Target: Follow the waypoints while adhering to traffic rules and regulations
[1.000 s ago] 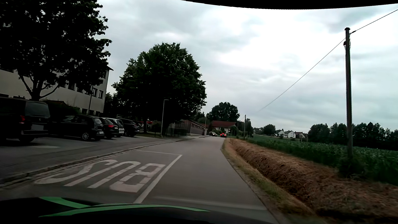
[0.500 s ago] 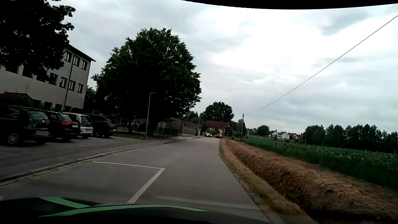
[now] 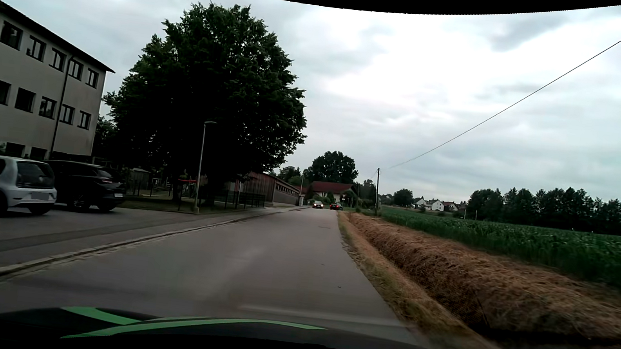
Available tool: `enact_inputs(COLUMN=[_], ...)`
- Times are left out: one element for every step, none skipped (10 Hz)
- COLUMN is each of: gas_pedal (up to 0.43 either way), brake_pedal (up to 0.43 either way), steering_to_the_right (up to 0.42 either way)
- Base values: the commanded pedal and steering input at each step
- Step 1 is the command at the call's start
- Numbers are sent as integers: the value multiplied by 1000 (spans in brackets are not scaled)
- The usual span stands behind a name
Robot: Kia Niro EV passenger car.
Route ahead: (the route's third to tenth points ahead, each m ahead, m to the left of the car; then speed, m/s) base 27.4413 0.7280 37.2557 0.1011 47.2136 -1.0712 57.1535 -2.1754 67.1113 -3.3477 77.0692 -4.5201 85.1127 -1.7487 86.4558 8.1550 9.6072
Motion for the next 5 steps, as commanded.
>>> enact_inputs(gas_pedal=[87,79,79,79,79], brake_pedal=[0,0,0,0,0], steering_to_the_right=[19,18,18,18,18])
